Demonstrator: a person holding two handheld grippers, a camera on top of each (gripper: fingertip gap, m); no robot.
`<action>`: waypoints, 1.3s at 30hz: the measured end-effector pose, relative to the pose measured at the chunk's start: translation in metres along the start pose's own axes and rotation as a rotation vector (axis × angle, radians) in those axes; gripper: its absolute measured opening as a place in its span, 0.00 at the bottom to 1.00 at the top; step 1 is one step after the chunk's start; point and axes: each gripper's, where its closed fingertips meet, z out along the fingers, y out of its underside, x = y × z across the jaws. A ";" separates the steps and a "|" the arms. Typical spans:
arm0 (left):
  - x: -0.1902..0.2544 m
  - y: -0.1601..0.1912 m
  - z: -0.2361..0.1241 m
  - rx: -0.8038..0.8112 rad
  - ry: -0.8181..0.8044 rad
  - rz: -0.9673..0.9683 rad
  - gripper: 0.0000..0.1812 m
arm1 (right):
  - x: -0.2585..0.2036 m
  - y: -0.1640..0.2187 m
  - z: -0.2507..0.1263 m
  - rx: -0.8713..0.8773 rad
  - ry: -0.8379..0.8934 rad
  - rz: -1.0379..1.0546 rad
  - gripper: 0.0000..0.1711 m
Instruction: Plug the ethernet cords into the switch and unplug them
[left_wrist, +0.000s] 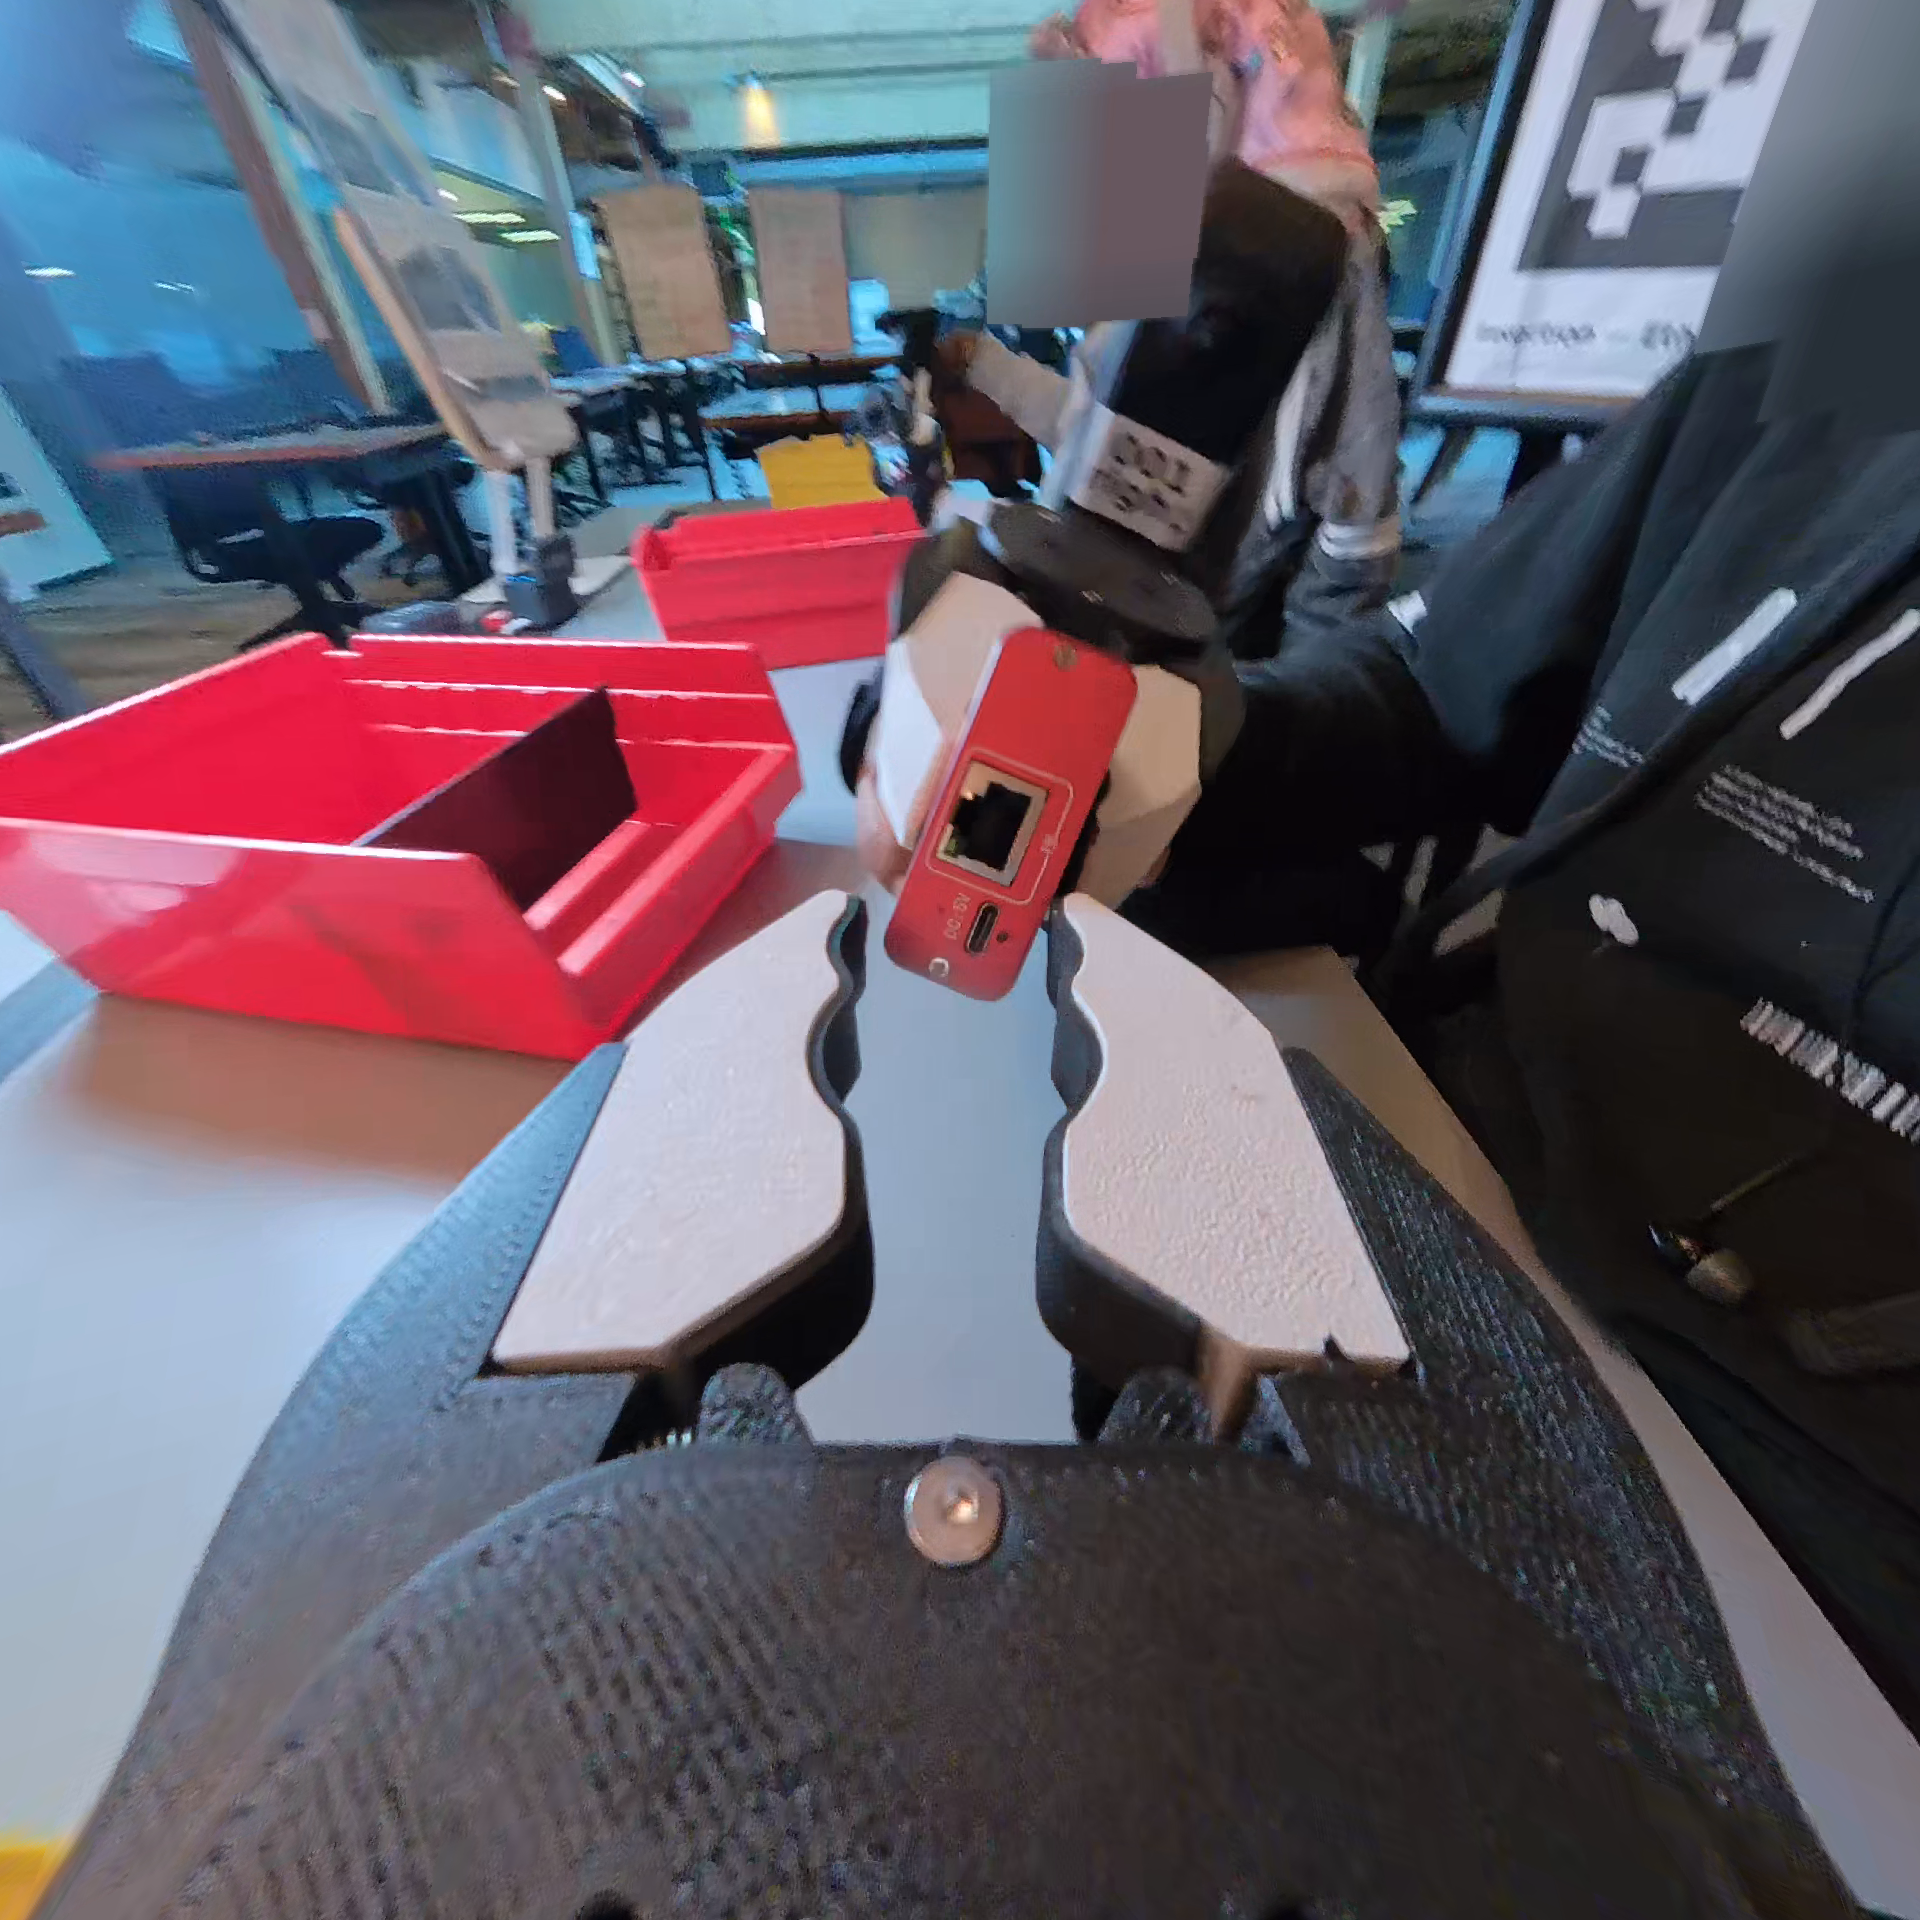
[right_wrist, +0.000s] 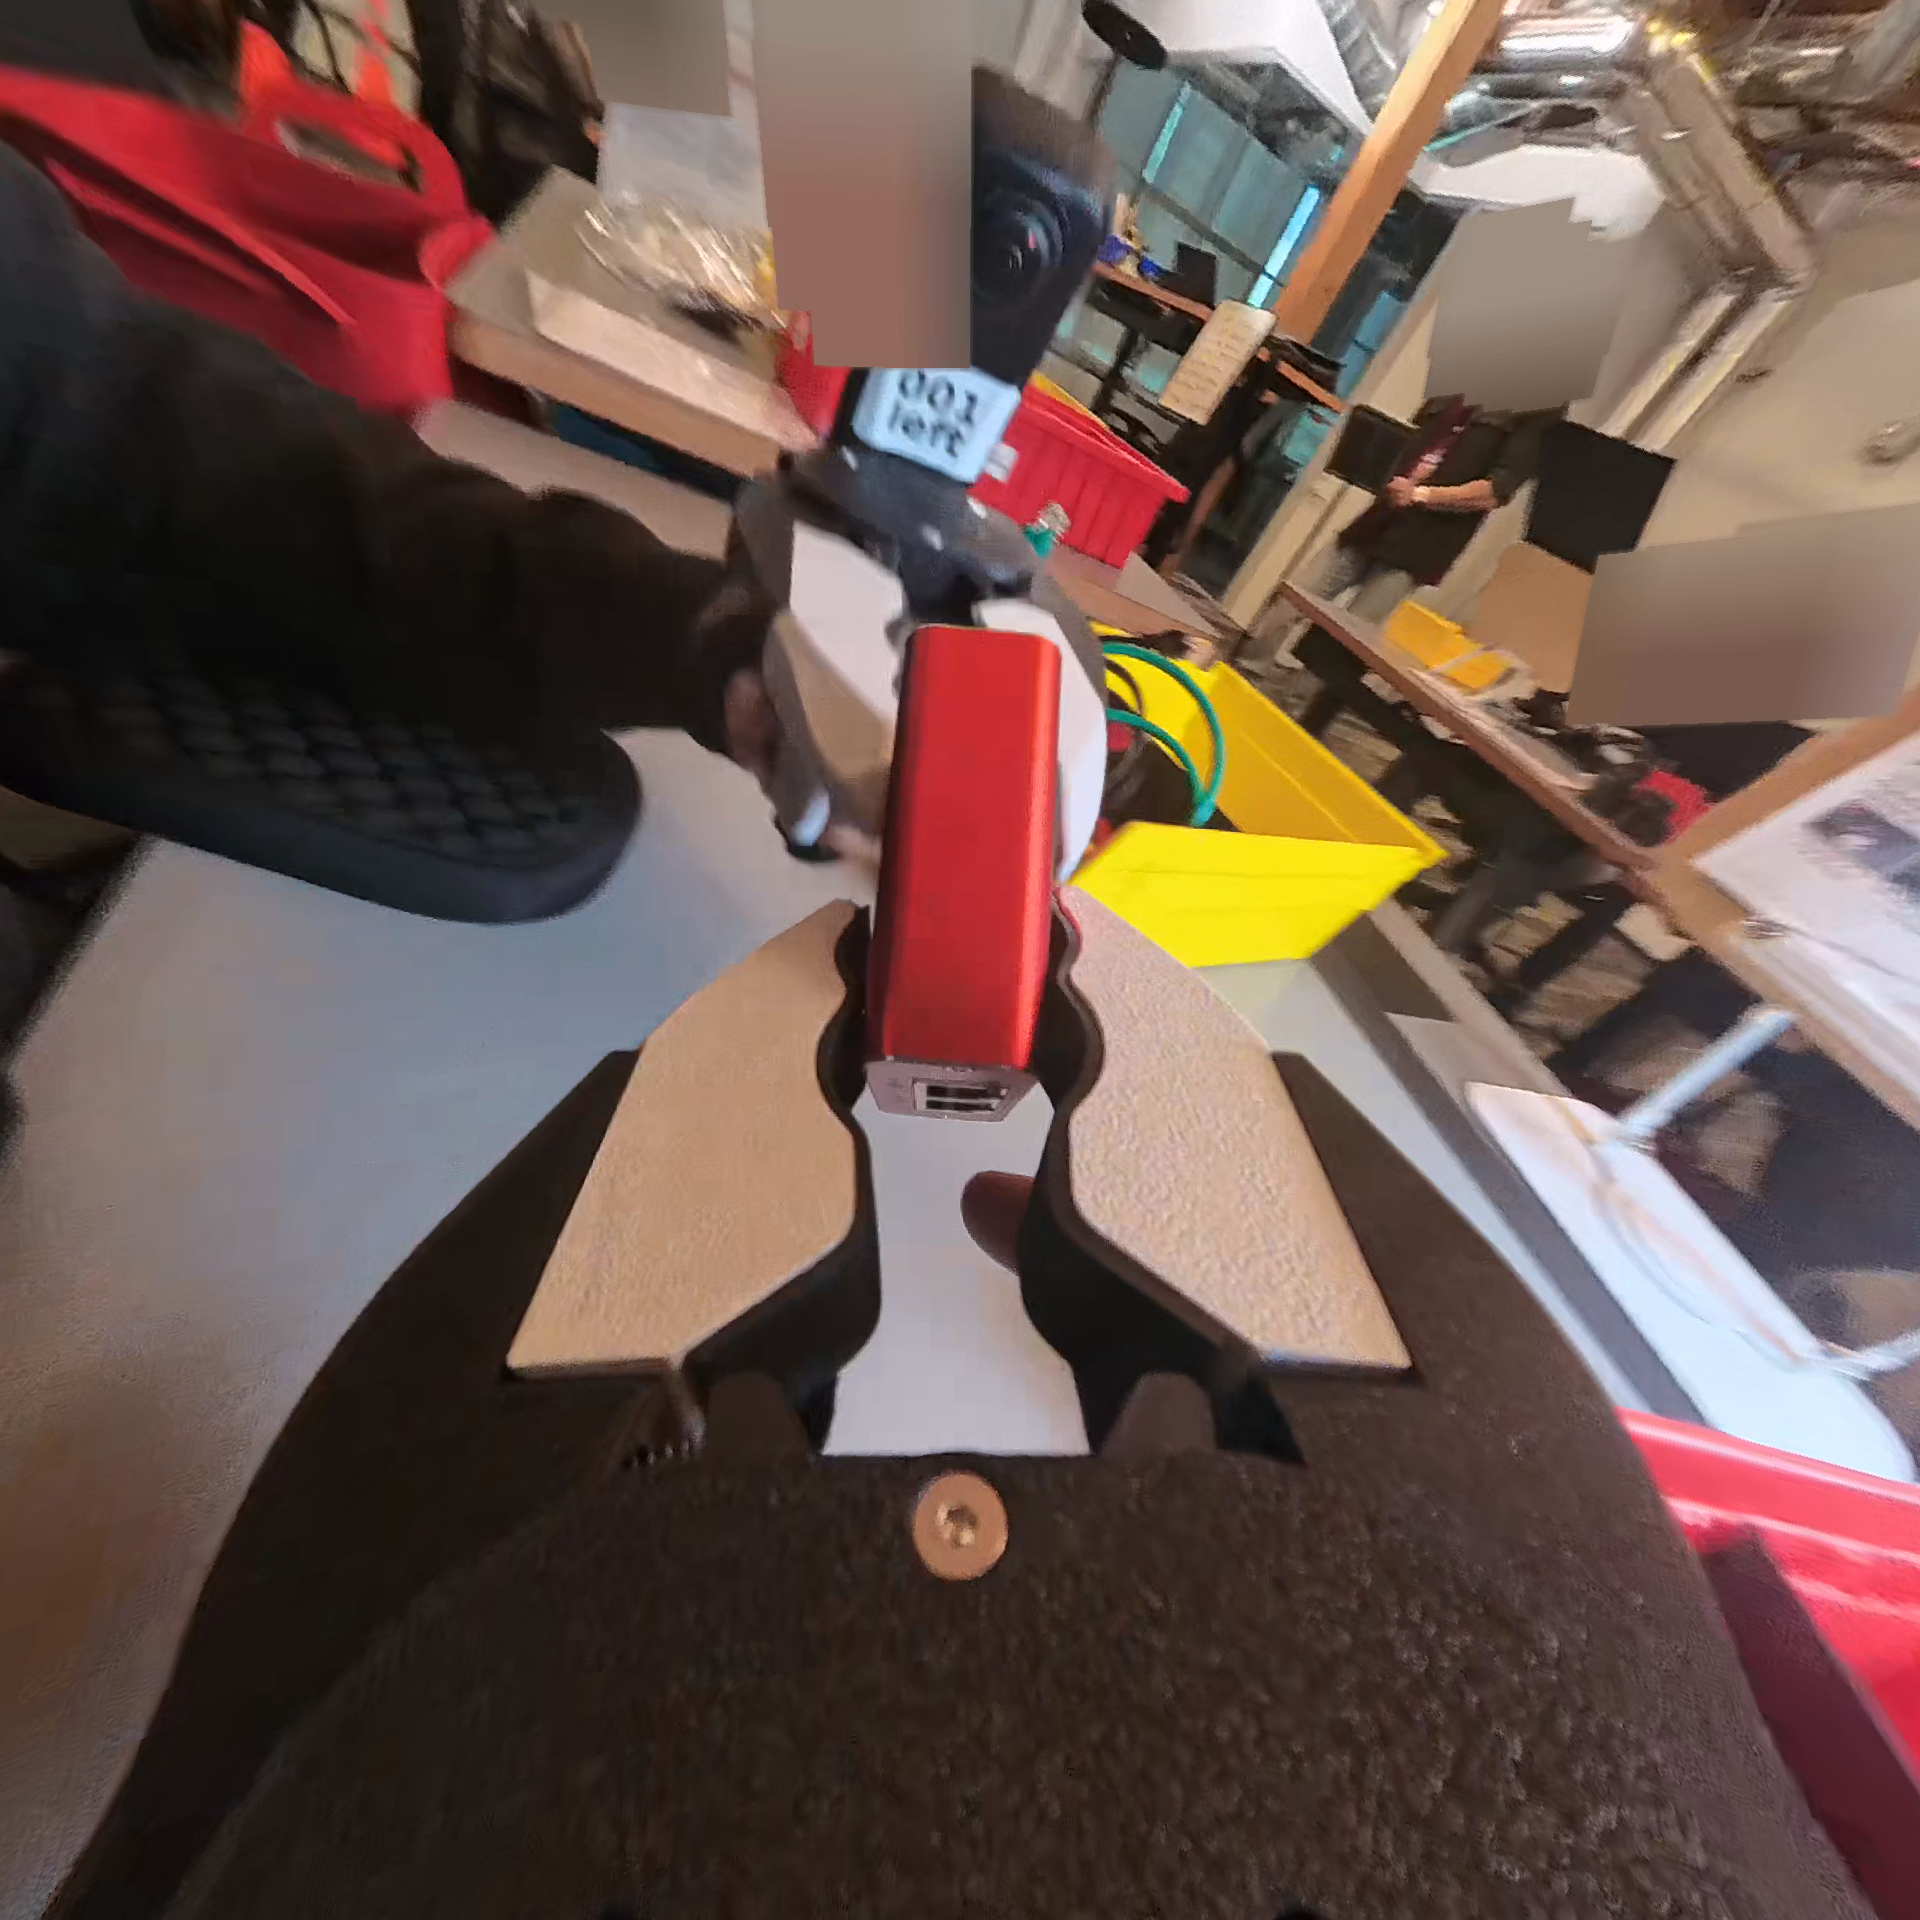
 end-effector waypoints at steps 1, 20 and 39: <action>-0.008 -0.006 -0.008 0.032 -0.030 -0.017 0.19 | 0.006 0.005 -0.001 -0.030 0.036 -0.042 0.17; -0.094 -0.003 -0.263 -0.280 -0.993 -0.135 0.20 | 0.053 0.046 -0.021 -0.171 0.252 -0.162 0.17; -0.098 -0.088 -0.261 -0.396 -1.200 0.228 0.07 | 0.059 0.039 -0.026 -0.134 0.301 -0.145 0.17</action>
